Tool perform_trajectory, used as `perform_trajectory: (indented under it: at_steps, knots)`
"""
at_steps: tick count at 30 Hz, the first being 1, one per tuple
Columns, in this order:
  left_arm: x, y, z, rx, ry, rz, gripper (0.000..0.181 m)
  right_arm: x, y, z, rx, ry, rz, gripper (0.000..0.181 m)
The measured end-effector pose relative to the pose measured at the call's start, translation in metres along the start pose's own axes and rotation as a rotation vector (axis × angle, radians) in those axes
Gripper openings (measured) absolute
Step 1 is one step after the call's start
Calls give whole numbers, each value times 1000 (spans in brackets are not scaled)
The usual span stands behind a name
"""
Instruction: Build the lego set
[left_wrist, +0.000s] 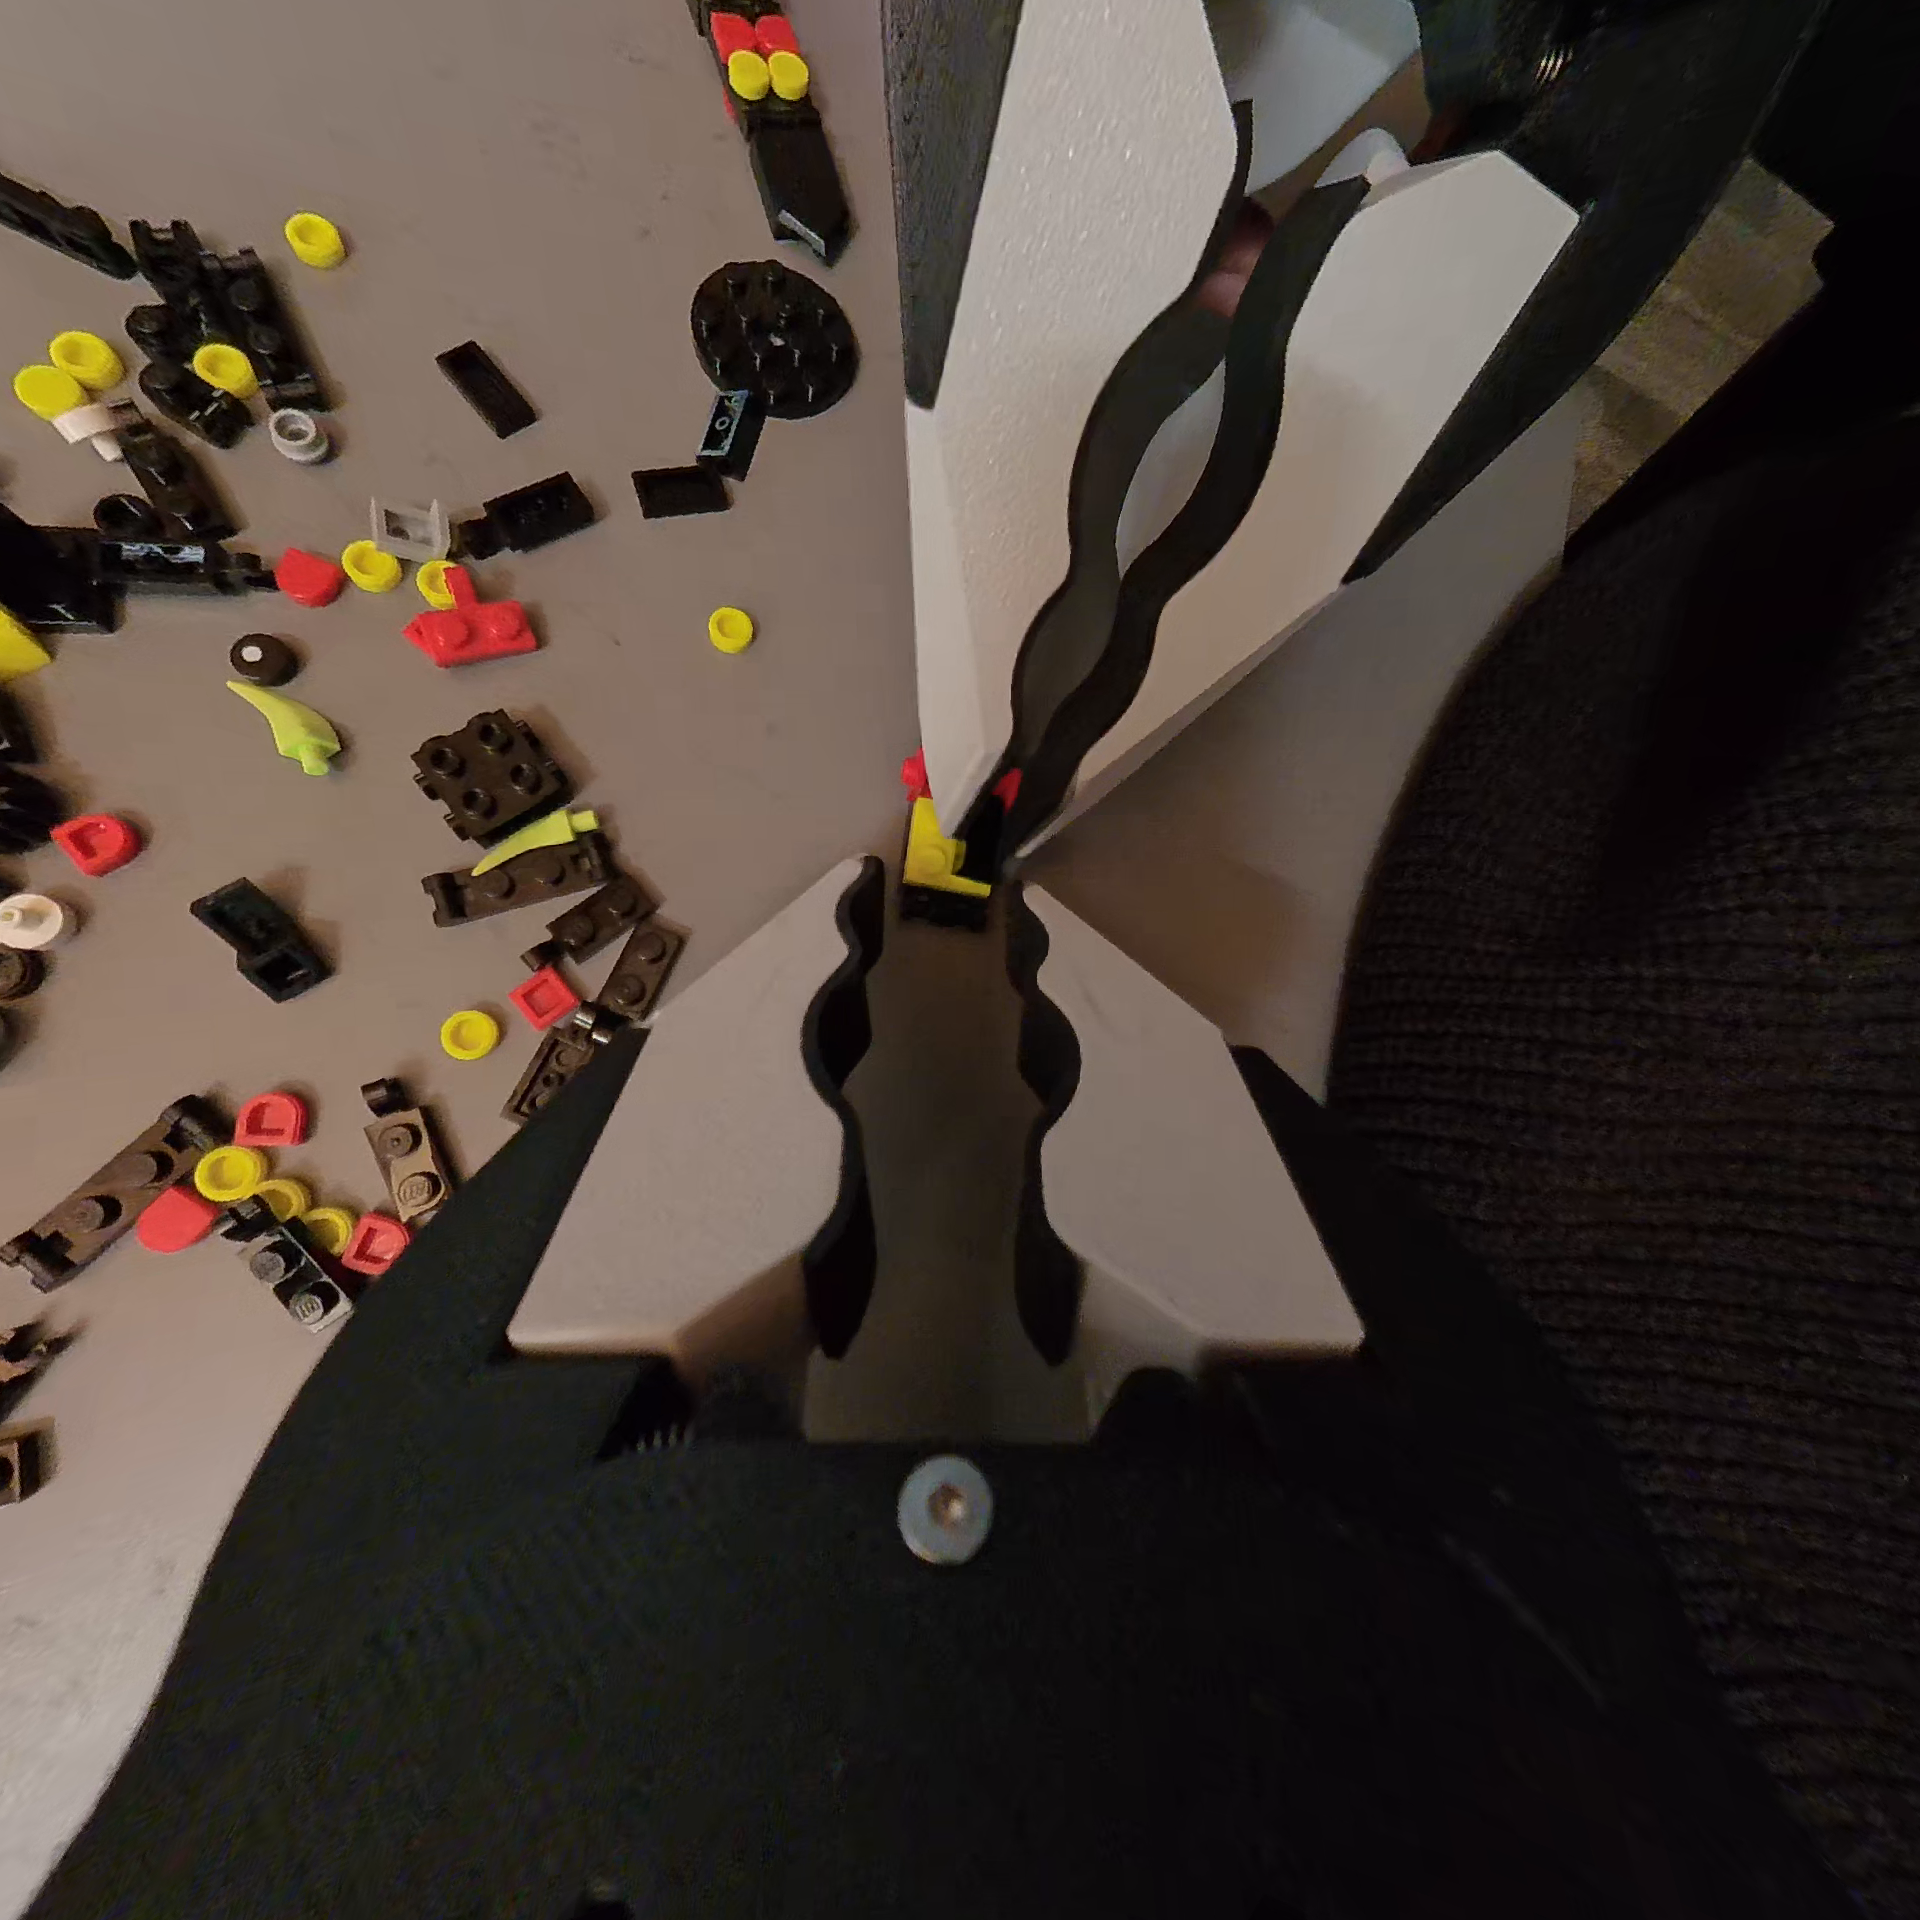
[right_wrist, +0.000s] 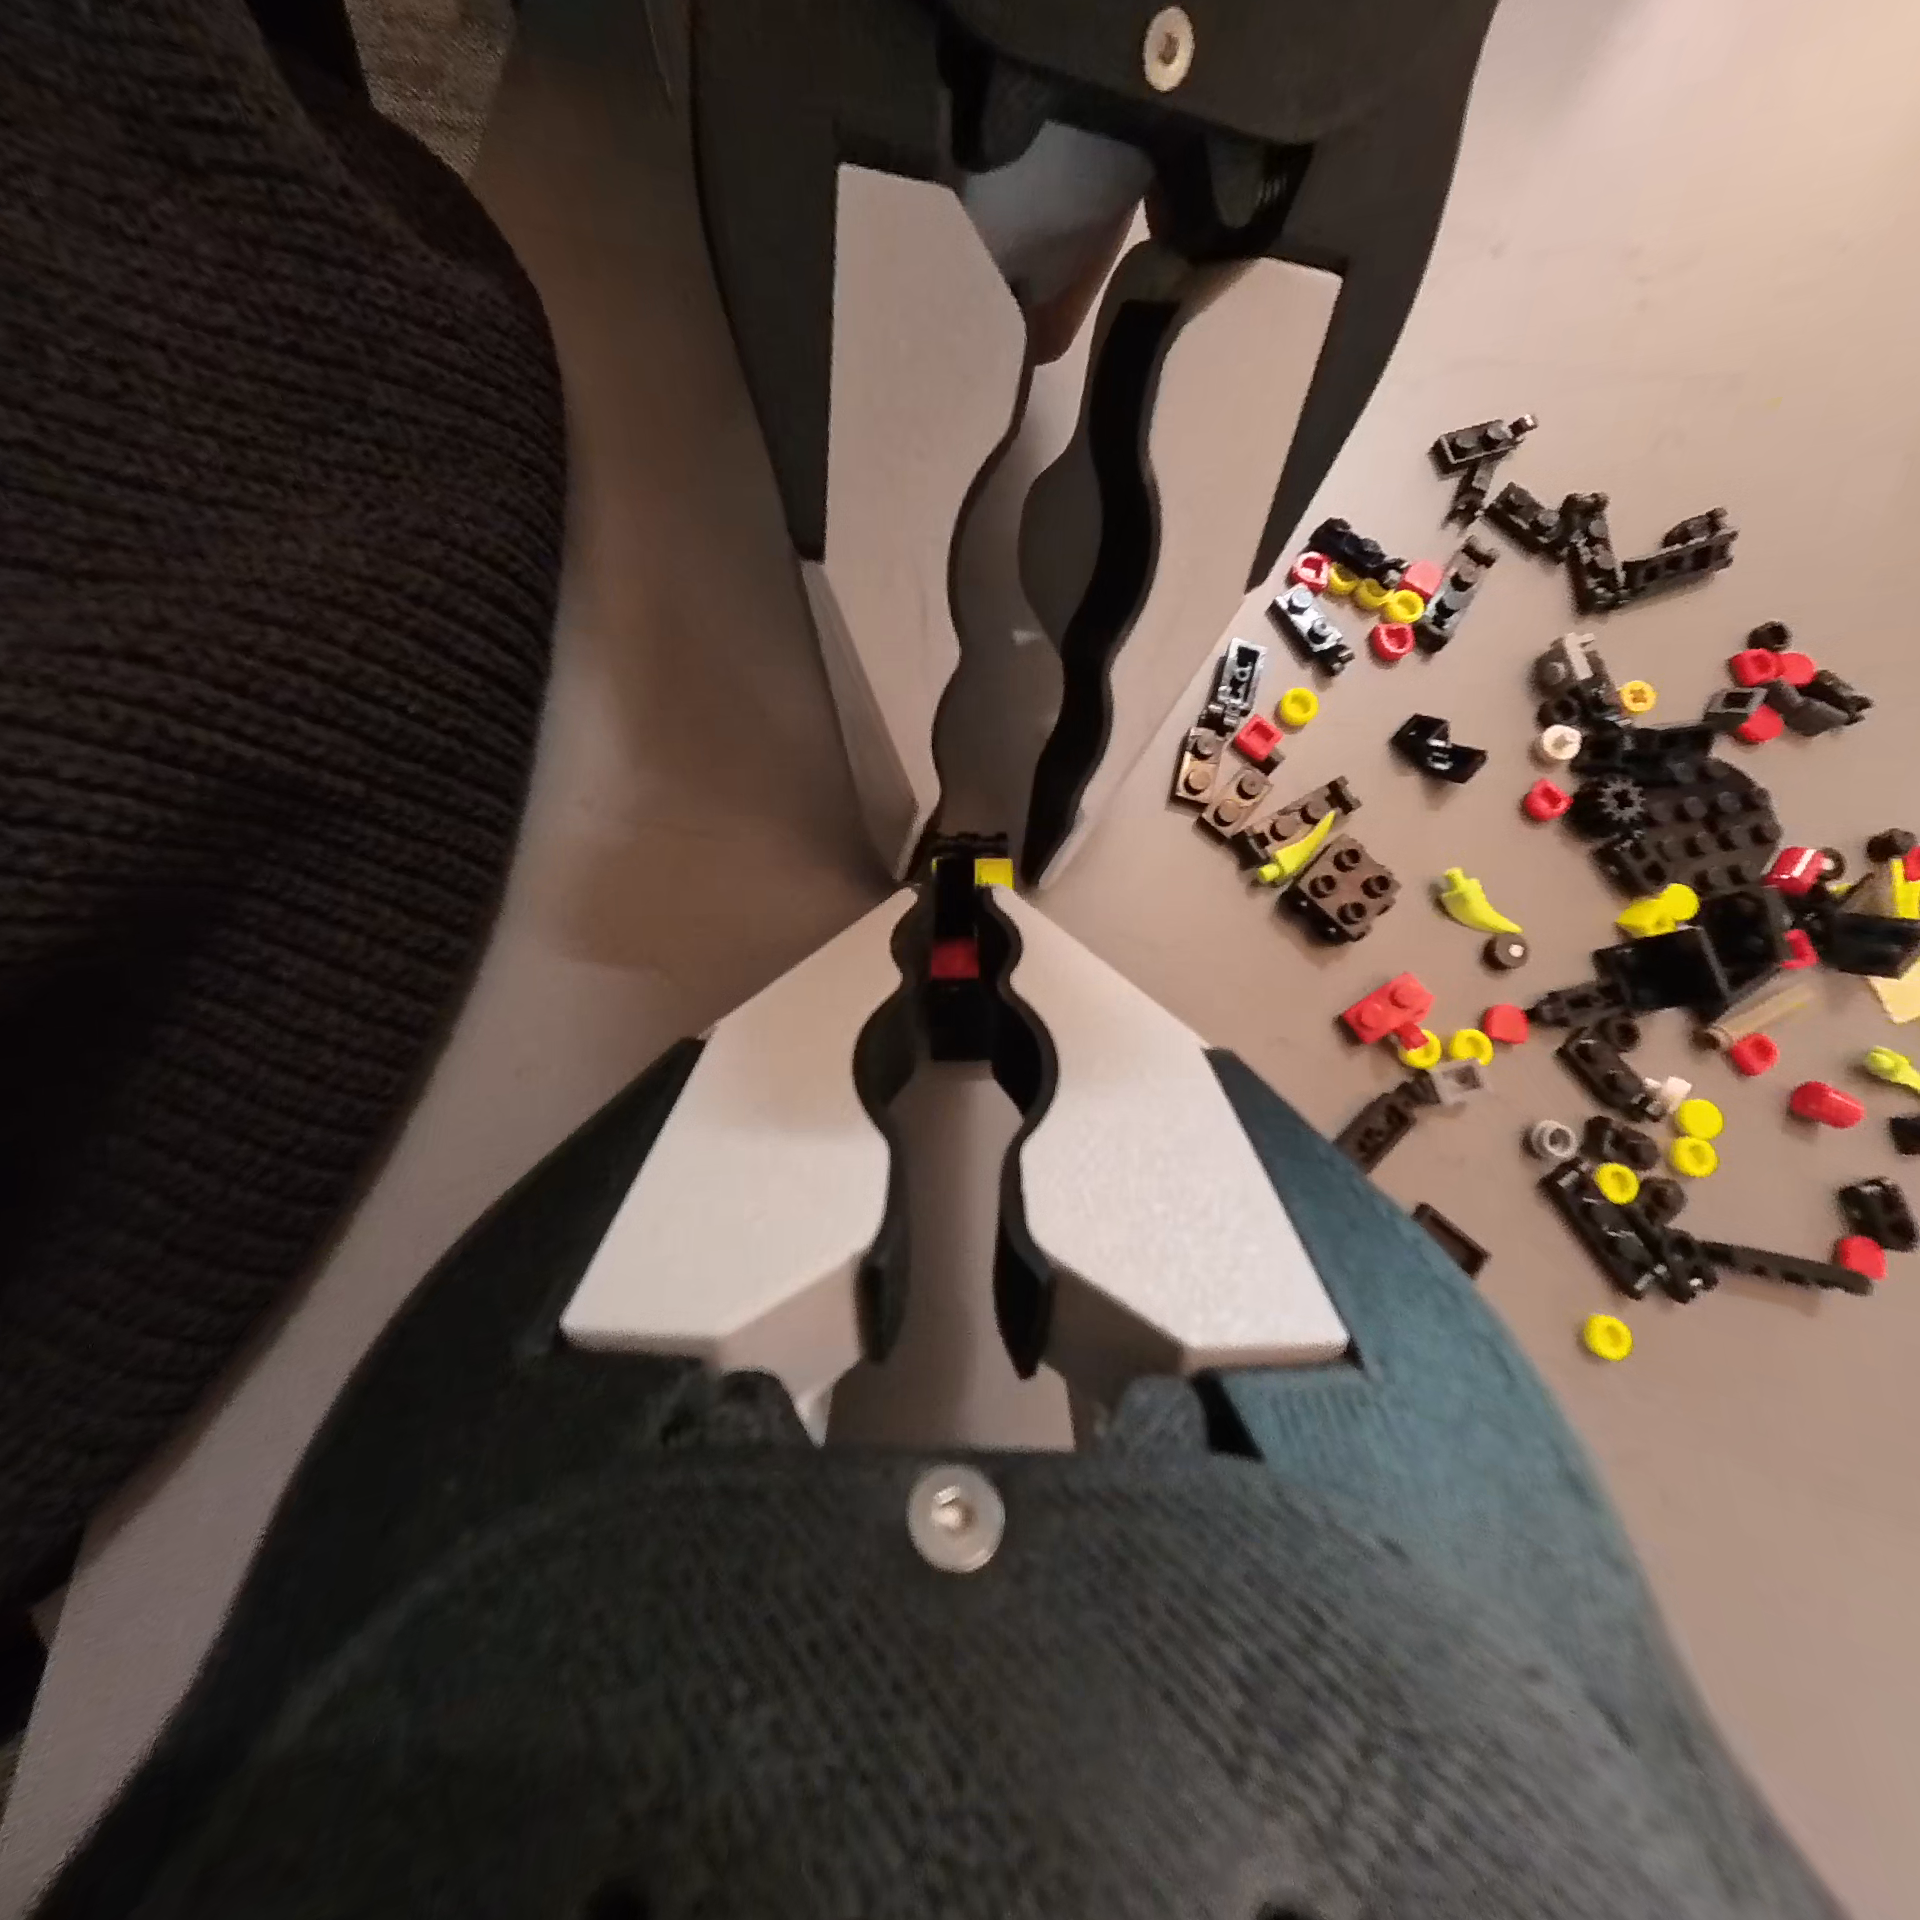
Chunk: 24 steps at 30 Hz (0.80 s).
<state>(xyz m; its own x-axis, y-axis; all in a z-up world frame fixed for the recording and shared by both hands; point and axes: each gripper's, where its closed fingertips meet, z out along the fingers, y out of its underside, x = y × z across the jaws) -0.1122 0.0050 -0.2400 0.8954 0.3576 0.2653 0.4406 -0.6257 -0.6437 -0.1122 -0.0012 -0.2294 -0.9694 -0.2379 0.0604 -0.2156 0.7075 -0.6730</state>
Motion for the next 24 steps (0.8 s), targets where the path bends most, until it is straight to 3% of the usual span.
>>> perform_trajectory:
  at_steps: [17, 24]
  knots:
    - [0, 0, 0, 5, 11, -11, 22, 1, 1, 1, -5, 15, -12, 13]
    - [0, 0, 0, 4, 13, -13, 22, 5, -12, -11, 71, 46, 11, 8]
